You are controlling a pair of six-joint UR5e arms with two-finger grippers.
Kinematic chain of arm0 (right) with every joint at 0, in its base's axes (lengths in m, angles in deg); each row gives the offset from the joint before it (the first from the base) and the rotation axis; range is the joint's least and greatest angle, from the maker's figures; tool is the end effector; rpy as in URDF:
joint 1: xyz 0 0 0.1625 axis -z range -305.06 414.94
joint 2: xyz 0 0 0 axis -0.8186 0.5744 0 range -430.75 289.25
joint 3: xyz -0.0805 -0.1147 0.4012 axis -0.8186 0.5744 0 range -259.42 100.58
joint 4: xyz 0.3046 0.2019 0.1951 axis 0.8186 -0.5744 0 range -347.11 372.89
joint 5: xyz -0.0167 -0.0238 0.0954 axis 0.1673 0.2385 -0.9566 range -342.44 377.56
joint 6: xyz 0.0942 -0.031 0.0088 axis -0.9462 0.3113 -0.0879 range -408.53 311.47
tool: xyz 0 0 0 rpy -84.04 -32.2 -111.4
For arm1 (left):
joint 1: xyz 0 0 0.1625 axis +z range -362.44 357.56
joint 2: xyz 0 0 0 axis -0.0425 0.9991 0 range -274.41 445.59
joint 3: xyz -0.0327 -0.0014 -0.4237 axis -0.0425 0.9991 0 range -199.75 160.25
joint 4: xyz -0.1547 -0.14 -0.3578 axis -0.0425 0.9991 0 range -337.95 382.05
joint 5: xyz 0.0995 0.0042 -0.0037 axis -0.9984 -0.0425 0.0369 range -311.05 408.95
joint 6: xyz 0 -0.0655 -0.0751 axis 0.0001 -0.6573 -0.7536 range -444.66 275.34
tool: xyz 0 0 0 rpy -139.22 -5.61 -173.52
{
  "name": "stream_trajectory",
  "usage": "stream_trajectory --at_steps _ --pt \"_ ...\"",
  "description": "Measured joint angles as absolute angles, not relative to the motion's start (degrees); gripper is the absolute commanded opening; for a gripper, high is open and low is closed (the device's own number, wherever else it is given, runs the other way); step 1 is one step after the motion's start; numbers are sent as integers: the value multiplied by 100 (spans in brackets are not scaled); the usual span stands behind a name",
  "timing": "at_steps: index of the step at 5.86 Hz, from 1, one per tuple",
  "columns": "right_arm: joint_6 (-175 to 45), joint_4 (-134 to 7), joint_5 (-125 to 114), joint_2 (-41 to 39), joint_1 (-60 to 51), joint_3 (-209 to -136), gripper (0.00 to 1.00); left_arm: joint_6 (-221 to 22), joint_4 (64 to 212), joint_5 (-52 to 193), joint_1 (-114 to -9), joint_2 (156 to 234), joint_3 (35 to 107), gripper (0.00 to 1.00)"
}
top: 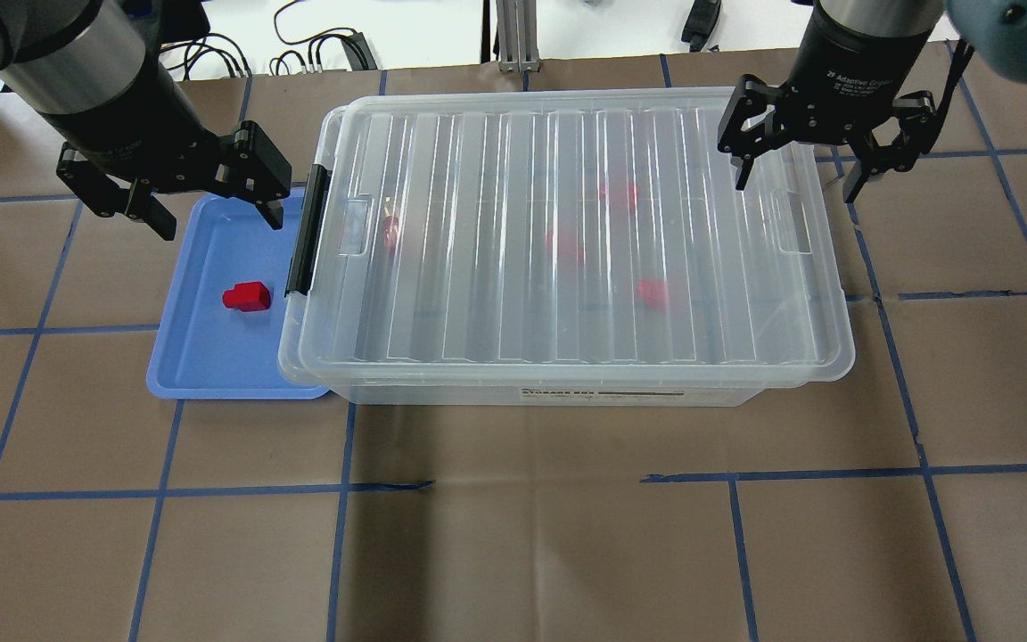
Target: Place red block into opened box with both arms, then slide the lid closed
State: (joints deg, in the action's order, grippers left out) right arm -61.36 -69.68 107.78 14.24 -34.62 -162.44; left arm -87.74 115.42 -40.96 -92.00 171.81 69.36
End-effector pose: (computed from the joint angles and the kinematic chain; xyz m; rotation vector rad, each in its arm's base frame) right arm 0.1290 -0.5200 0.4907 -0.3605 -3.1032 -0.1475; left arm -0.1300 -0.4658 0.5211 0.0962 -3.1379 0.0354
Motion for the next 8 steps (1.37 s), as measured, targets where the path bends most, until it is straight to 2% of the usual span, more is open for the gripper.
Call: stream_trajectory --at_steps 5,8 --pt "-5525 -7110 10816 1392 -3255 -16438 100 -8774 11539 -4096 -9200 17183 6937 98" --pt "-4048 -7993 10764 1365 -2154 -17461 100 -8774 11539 -4096 -9200 17187 6937 98"
